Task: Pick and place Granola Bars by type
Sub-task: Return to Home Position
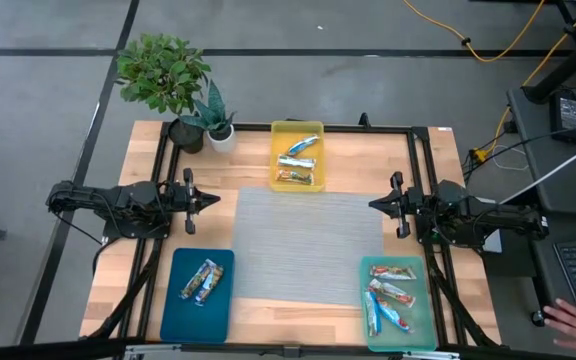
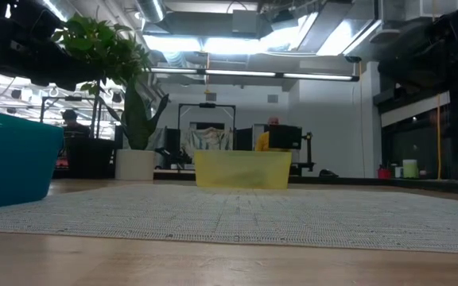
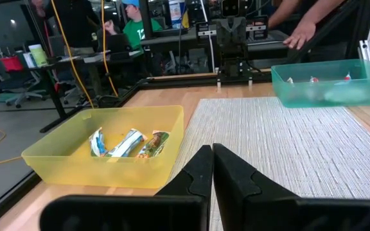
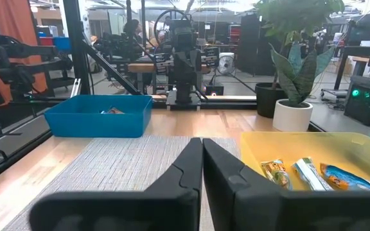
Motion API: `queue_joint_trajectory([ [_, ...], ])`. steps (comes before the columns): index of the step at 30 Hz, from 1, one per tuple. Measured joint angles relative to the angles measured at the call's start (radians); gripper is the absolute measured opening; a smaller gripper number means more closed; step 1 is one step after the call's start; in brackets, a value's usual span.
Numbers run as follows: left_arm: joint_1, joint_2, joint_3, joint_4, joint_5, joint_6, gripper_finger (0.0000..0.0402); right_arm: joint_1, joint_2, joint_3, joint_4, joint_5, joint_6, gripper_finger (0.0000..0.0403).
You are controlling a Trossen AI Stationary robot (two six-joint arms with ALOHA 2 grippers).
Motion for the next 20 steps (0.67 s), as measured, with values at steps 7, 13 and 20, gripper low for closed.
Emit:
queue_joint_trajectory([
  [7, 0.0, 0.0, 0.0, 0.0, 0.0, 0.0, 0.0007, 0.0, 0.0, 0.0, 0.0, 0.0, 0.0, 0.0017],
  [13, 0.0, 0.0, 0.0, 0.0, 0.0, 0.0, 0.0004, 0.0, 0.0, 0.0, 0.0, 0.0, 0.001, 0.0017],
  [20, 0.0, 0.0, 0.0, 0.0, 0.0, 0.0, 0.0008, 0.0, 0.0, 0.0, 0.0, 0.0, 0.0, 0.0017],
])
